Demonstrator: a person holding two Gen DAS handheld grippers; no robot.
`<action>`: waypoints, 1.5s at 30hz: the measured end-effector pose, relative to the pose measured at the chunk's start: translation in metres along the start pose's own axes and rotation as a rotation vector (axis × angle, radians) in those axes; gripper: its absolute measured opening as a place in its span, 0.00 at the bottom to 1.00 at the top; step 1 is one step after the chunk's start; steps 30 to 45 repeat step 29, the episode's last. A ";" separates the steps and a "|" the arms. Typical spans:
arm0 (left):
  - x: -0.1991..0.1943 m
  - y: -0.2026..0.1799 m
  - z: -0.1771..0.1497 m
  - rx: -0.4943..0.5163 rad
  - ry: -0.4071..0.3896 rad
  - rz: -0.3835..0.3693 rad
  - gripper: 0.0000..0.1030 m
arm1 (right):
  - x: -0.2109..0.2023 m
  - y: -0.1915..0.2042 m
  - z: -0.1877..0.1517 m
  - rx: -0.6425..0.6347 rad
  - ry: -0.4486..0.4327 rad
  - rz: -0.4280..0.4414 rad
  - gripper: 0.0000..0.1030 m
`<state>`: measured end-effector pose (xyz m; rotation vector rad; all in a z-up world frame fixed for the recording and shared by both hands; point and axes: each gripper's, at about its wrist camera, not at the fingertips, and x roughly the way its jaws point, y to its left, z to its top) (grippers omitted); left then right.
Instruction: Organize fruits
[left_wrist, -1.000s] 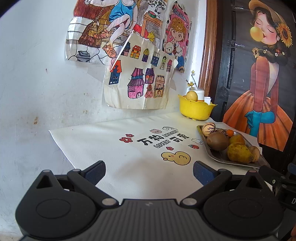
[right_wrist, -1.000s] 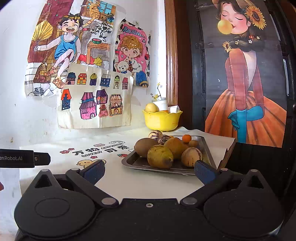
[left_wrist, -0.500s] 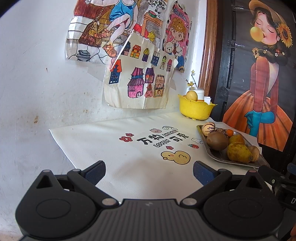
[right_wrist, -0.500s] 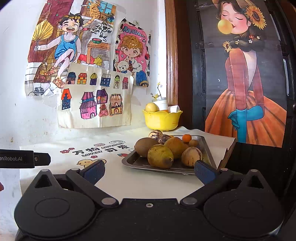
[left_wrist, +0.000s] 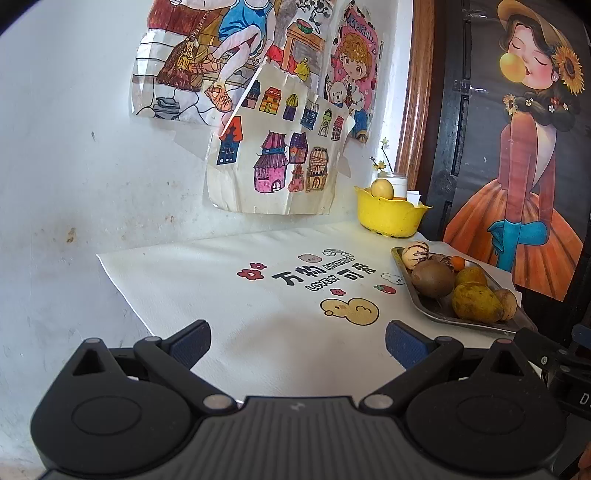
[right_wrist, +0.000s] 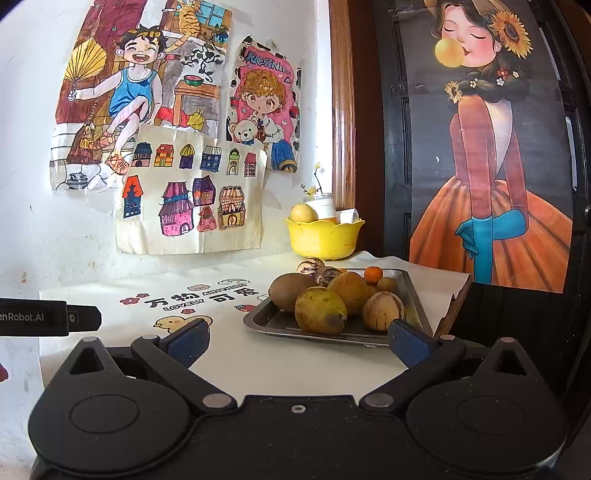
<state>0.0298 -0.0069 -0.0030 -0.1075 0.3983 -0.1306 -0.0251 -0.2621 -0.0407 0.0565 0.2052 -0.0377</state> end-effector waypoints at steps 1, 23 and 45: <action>0.000 0.000 -0.001 -0.001 0.002 -0.001 1.00 | 0.000 0.000 0.000 0.000 0.000 0.000 1.00; 0.007 0.001 -0.003 -0.046 0.090 0.039 1.00 | 0.003 -0.001 -0.007 -0.008 0.023 0.009 1.00; 0.006 0.000 -0.004 -0.047 0.085 0.040 1.00 | 0.004 -0.002 -0.006 -0.013 0.029 0.013 1.00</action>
